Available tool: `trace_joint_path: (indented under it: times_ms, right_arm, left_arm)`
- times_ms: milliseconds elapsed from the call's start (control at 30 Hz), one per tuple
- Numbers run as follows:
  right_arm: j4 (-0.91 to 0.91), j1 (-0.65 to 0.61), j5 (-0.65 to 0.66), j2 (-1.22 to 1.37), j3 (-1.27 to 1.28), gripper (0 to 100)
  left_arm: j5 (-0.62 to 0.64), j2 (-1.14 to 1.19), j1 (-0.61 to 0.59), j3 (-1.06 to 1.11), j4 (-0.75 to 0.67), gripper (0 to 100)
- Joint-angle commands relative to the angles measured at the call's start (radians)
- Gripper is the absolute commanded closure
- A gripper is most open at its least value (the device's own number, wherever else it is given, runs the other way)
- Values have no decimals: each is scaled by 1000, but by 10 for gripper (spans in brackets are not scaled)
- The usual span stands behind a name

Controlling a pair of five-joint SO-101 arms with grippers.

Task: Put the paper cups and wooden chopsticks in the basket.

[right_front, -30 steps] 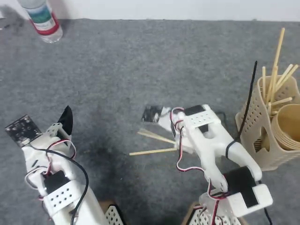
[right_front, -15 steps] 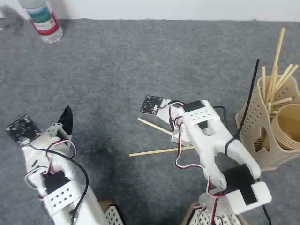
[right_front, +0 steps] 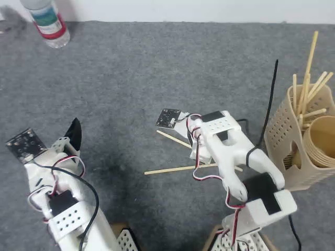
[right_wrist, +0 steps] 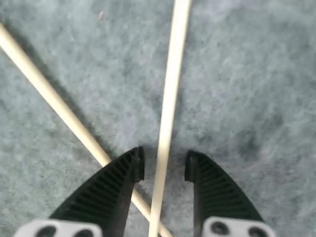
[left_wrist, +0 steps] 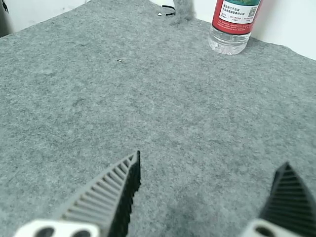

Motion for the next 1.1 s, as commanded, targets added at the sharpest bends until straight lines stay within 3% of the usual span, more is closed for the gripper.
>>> trace_joint_path:
  times_ms: [0,67,167,233,467,833,1067]
  right_arm:
    - [8,-12,-9,33,-51,843]
    - [12,-12,-9,38,-54,861]
    - [8,-12,-9,38,-55,998]
    - [10,-7,-9,36,-55,966]
    - [45,-5,-9,-30,-57,992]
    - [243,4,-9,-699,-57,992]
    - [211,133,12,-1059,-57,992]
  left_arm:
    - [-11,-12,6,-31,0,614]
    - [-11,-12,6,-31,0,614]
    - [-11,-12,6,-31,0,614]
    - [-11,-12,6,-31,0,614]
    - [-11,-12,6,-31,0,614]
    - [-11,-12,6,-31,0,614]
    - [-11,-12,6,-31,5,614]
